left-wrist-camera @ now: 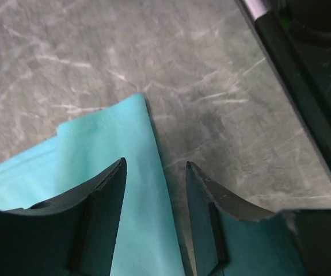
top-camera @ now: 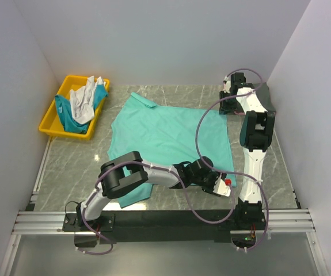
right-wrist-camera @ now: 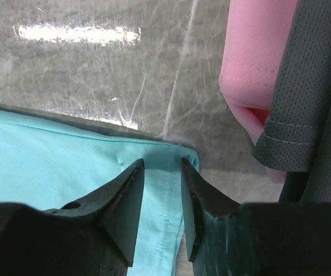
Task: Fold and stack the t-shirts
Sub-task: Flatten the tshirt out
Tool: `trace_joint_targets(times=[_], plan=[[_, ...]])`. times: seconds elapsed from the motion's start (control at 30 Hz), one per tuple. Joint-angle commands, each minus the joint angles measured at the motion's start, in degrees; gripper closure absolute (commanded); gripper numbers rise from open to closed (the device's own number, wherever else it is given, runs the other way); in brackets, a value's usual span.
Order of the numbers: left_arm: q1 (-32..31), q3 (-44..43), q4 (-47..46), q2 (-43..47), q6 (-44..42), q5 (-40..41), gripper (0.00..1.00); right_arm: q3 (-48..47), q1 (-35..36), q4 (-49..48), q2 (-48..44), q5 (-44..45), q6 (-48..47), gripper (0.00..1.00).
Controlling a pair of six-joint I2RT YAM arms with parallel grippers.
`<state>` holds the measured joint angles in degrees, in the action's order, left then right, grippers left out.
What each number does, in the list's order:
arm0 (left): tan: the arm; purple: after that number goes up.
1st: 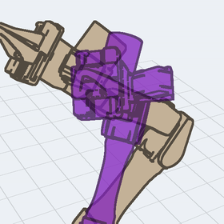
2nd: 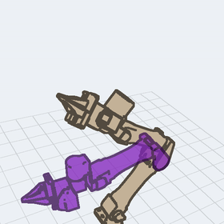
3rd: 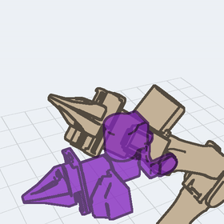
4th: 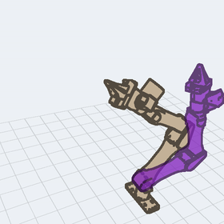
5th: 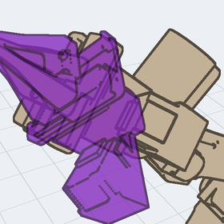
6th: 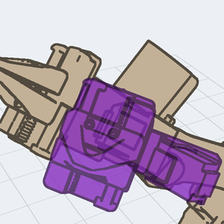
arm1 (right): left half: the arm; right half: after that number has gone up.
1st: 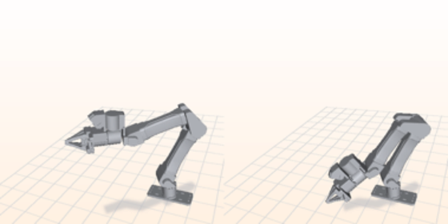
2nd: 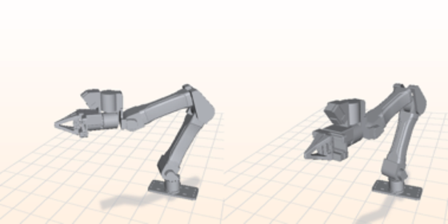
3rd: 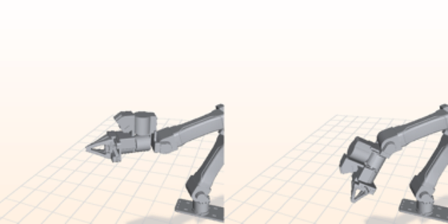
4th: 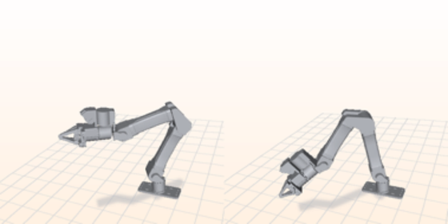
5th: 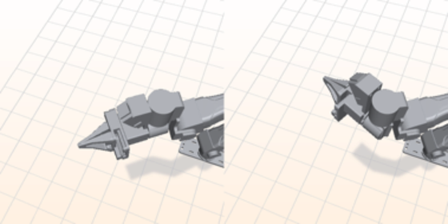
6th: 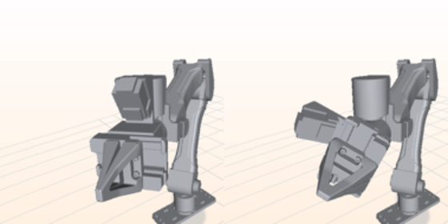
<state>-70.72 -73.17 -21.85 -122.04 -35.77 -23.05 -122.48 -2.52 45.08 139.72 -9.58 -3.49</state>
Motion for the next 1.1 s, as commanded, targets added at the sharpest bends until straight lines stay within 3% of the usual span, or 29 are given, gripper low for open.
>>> trace_joint_targets(times=[0.0,0.13,0.23,0.27,0.37,0.4,0.47,0.6,0.93,1.03,1.07], plan=[[-0.12,-3.30,2.24,-1.44,-0.53,0.81,0.49,-1.98,-0.46,0.89,-0.77,-0.26,-0.21,0.60],[-0.12,-2.95,4.26,-2.41,-1.76,1.16,0.53,-2.94,-0.46,0.71,0.63,1.23,-0.29,0.60],[-0.12,-3.21,6.37,-2.68,-2.11,1.16,0.60,-4.17,-0.46,1.24,2.21,2.73,-0.12,0.68],[-0.12,-3.65,6.73,-2.85,-1.85,1.34,0.66,-4.35,-0.46,1.67,2.48,2.73,0.23,0.76],[-0.12,-4.53,9.27,-3.12,-1.85,1.43,0.79,-5.40,-0.46,2.20,3.45,2.99,0.85,0.85],[-0.12,-4.53,10.41,-2.77,-2.02,0.82,0.88,-6.01,-0.46,2.29,3.63,3.25,0.94,0.86],[-0.12,-3.92,11.21,-2.24,-2.20,0.03,0.95,-6.46,-0.29,2.91,4.24,3.43,1.02,0.87],[-0.47,-3.21,13.06,-0.66,-1.85,-2.52,0.99,-7.16,-0.38,3.17,4.86,3.52,1.11,0.87],[-0.82,-1.81,16.22,1.27,-1.42,-6.66,0.99,-5.50,-0.29,2.47,3.72,1.94,0.15,0.87],[0.13,-1.54,14.81,2.94,1.65,-6.66,0.76,-4.00,-0.29,1.77,2.31,0.97,-0.47,0.87],[0.49,-1.45,14.81,3.56,2.54,-6.83,0.61,-3.56,-0.38,1.77,2.05,0.88,-0.56,0.88]])
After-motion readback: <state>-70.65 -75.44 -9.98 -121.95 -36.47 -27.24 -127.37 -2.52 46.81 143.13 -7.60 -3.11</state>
